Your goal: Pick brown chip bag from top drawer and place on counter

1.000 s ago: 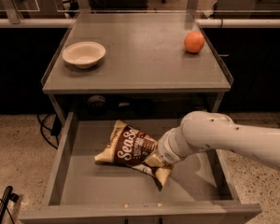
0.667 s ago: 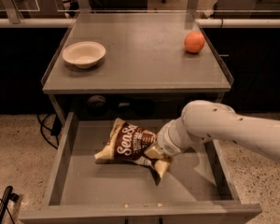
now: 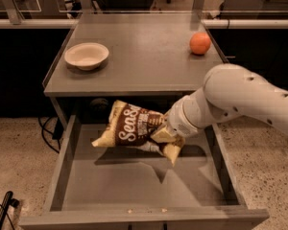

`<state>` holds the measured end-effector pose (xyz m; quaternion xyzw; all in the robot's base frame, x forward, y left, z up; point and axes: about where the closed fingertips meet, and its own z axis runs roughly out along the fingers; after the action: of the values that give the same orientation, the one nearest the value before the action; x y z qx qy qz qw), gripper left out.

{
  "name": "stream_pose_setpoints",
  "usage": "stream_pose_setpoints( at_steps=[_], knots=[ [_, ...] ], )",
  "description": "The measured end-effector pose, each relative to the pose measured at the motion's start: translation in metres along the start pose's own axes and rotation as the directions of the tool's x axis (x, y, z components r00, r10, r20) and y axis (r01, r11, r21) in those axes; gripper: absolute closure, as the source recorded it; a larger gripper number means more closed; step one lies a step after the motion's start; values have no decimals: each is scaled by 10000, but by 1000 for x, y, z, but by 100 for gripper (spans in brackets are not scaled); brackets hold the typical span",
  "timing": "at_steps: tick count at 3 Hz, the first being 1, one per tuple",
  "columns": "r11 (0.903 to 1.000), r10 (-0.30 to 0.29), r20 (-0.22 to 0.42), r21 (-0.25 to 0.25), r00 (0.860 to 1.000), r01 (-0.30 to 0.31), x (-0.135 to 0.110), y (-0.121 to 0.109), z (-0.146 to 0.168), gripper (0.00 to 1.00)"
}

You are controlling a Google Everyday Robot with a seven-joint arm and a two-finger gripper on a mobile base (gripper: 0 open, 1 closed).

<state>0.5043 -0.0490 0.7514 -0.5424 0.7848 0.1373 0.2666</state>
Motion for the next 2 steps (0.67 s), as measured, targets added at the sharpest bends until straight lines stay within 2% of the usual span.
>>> stream_pose_setpoints(
  at_steps=[2],
  knots=[
    [9951,-956,149,-230,9953,960,-35,-7,-72,100]
  ],
)
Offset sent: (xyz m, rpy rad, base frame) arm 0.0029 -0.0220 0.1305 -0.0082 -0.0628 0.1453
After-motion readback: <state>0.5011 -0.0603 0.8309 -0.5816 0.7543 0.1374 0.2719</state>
